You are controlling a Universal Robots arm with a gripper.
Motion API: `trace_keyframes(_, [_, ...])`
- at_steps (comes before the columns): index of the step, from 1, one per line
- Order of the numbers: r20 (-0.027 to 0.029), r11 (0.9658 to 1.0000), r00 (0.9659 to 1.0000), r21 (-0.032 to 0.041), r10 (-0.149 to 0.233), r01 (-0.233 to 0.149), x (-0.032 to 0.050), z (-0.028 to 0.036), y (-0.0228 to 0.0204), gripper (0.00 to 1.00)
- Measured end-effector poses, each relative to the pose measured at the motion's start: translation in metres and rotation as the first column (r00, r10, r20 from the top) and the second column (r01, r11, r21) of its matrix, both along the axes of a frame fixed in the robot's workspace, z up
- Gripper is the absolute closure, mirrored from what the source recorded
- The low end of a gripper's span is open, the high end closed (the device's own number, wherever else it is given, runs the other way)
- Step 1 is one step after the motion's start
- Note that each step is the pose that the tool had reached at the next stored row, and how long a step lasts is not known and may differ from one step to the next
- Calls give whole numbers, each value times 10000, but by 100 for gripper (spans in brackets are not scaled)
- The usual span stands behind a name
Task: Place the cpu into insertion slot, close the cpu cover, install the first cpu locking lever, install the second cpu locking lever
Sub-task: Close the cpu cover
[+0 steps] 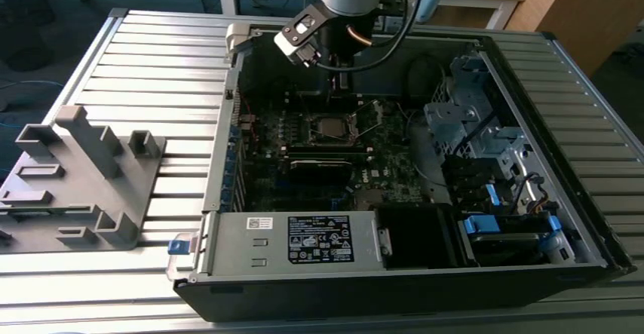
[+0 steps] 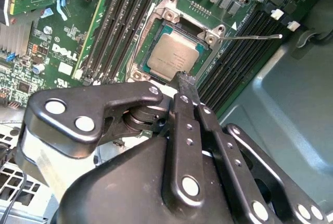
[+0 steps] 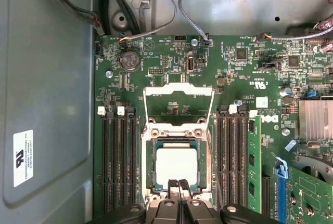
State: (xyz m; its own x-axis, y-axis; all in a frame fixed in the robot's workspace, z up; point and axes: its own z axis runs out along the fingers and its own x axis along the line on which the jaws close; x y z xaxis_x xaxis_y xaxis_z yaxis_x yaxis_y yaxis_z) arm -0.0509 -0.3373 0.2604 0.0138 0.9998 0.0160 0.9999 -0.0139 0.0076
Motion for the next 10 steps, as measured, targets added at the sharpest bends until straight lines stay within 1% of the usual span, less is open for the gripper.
trace_keyframes(6, [-2, 10000, 10000, -3, 0, 0, 3, 2, -1, 89])
trace_keyframes(10, [-2, 10000, 10000, -3, 0, 0, 46, 3, 0, 89])
